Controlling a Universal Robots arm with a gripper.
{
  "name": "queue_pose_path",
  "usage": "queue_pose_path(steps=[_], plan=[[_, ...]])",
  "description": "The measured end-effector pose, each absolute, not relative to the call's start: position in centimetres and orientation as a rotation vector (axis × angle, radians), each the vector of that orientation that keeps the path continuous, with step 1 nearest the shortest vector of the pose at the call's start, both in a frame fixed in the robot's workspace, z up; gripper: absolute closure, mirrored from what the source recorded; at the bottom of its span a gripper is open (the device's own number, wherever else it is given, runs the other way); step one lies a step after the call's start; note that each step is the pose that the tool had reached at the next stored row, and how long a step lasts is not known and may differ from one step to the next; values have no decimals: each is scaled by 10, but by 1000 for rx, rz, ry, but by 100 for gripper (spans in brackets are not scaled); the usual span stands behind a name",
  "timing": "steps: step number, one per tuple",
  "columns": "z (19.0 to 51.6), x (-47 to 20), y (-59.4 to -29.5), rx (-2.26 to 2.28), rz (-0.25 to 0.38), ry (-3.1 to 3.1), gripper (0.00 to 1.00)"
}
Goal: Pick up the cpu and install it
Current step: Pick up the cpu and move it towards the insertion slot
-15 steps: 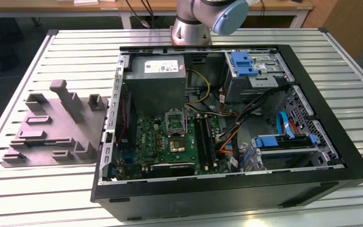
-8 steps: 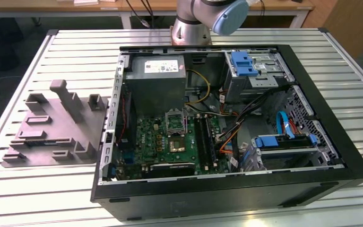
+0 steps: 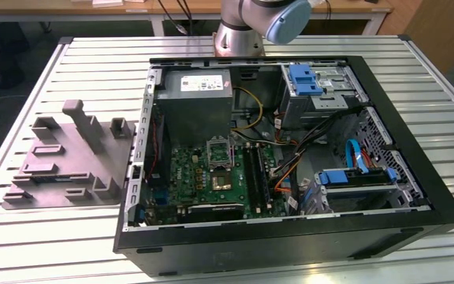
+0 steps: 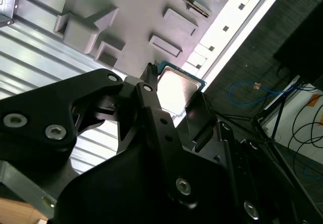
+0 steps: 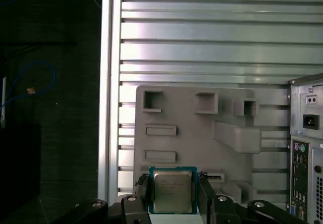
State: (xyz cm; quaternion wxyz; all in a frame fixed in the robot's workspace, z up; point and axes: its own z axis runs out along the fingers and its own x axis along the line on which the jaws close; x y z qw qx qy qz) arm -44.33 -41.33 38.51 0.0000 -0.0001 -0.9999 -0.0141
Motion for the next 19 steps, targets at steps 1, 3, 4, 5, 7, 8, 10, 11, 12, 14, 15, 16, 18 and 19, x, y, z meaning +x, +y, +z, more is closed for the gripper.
queue_pose_path(steps=[1,3,4,5,7,8,10,11,12,14,15,16,18,19], plan=[[385,-443,-413,0,-44,-3141,53],[385,-442,-413,0,-44,-3141,53],[385,-441,-413,0,-44,-3141,53],[385,-441,-413,0,-44,-3141,53],[385,-441,-413,0,-44,-3141,53],[385,-441,-413,0,-44,-3141,53],[385,-440,-413,0,-44,-3141,53],[385,-440,-413,0,-44,-3141,53],[385,-440,-413,0,-44,-3141,53],[385,-439,-413,0,-44,-3141,53],[385,-439,-413,0,-44,-3141,53],[385,-438,-413,0,-44,-3141,53],[385,-438,-413,0,-44,-3141,53],[385,-438,-413,0,-44,-3141,53]])
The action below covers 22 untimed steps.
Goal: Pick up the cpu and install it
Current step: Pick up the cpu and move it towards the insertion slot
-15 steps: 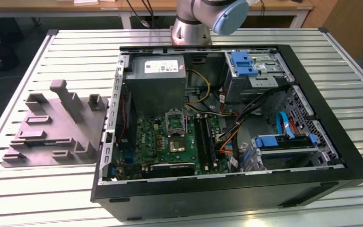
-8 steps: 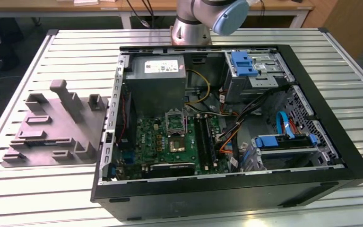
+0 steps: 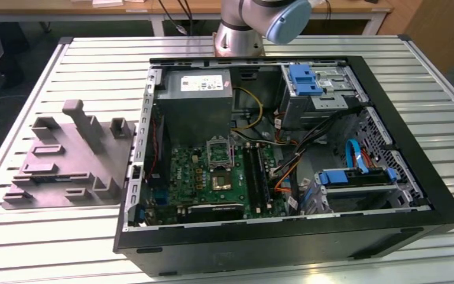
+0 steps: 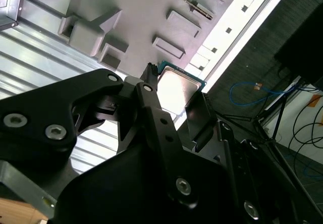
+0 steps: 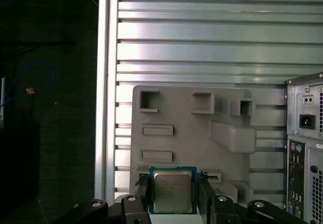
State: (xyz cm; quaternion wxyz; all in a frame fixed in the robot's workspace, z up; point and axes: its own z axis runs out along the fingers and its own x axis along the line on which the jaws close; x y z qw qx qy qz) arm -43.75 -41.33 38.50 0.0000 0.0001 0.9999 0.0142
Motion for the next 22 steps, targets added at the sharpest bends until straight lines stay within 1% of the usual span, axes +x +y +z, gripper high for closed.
queue_pose_path(steps=[22], plan=[[385,-433,-413,0,44,3141,53]])
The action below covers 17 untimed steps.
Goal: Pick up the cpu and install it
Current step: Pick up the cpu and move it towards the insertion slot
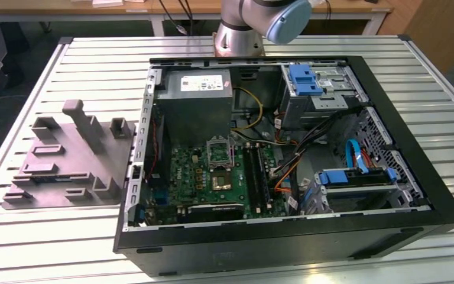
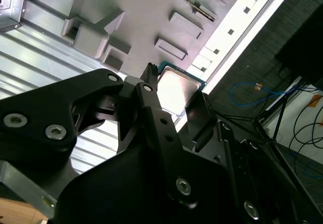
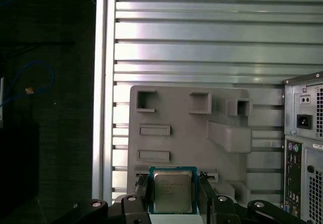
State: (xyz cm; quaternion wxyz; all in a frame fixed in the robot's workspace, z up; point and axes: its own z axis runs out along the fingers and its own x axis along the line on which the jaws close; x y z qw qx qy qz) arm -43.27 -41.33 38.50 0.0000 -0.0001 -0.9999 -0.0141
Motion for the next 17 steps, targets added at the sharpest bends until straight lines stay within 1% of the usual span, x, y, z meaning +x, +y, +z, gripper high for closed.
queue_pose_path(steps=[17], plan=[[385,-429,-413,0,-44,-3141,53]])
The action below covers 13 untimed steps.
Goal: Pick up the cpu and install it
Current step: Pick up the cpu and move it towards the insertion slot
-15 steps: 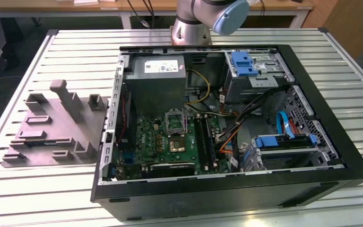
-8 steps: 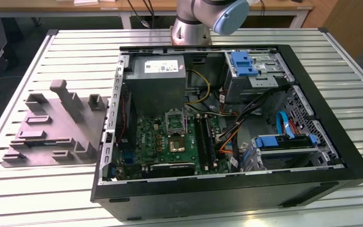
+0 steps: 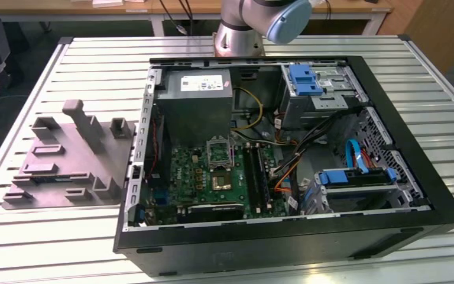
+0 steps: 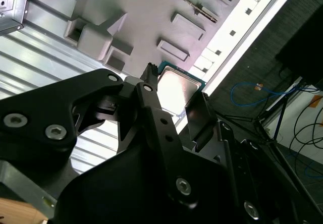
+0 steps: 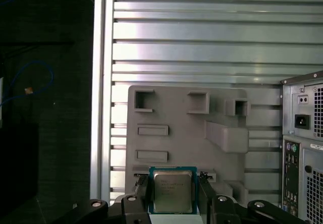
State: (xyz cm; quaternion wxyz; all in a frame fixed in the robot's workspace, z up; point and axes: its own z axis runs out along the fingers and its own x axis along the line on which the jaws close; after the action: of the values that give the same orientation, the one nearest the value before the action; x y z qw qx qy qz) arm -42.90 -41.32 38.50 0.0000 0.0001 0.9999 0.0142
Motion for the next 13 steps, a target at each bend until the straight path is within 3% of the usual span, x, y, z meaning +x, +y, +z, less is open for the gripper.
queue_pose_path(steps=[13], plan=[[385,-426,-413,0,44,3141,53]])
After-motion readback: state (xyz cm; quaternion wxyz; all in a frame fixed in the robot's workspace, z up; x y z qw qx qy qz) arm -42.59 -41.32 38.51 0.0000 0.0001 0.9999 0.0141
